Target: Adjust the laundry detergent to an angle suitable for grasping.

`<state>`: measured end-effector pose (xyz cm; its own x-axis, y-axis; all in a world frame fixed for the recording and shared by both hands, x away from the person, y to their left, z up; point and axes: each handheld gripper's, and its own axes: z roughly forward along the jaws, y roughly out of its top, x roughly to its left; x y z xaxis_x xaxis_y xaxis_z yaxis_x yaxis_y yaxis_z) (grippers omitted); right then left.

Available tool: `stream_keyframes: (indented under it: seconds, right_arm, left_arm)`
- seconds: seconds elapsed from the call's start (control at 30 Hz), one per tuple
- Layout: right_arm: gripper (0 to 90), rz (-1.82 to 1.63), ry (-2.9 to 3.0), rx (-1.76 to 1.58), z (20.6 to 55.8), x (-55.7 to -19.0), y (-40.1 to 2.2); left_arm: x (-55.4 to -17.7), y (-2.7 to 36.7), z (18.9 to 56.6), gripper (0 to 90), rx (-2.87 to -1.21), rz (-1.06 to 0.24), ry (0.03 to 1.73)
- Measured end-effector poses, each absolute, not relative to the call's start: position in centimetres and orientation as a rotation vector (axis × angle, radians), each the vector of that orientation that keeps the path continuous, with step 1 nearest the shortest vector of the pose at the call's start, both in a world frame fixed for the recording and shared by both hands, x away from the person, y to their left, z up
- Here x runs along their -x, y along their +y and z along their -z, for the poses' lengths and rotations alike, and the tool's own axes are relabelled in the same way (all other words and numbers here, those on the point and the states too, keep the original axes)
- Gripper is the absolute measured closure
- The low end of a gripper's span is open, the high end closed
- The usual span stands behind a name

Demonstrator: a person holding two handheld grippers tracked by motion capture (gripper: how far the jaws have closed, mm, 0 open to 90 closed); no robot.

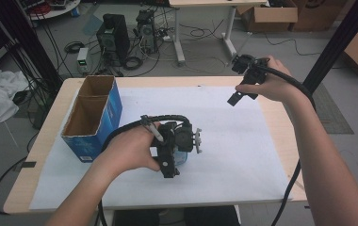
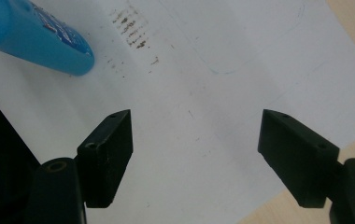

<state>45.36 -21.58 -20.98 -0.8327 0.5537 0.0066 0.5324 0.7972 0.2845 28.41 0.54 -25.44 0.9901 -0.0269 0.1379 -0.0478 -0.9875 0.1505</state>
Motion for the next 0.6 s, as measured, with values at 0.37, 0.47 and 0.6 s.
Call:
stream_keyframes:
  seconds: [0.37, 0.47, 0.6]
  right_arm:
    - [26.5, -0.459, 2.895, -0.881, 20.57, -45.26, -22.4]
    - [26.5, -0.454, 2.897, -0.882, 20.67, -45.36, -22.49]
    - [26.5, -0.448, 2.902, -0.878, 20.89, -45.43, -22.45]
  left_arm:
    - [-28.22, 0.32, 25.04, 12.1, -2.985, -0.222, -0.044]
    - [-28.28, 0.41, 25.08, 11.8, -2.985, -0.221, -0.038]
    - [-28.26, 0.54, 25.14, 11.7, -2.988, -0.216, -0.036]
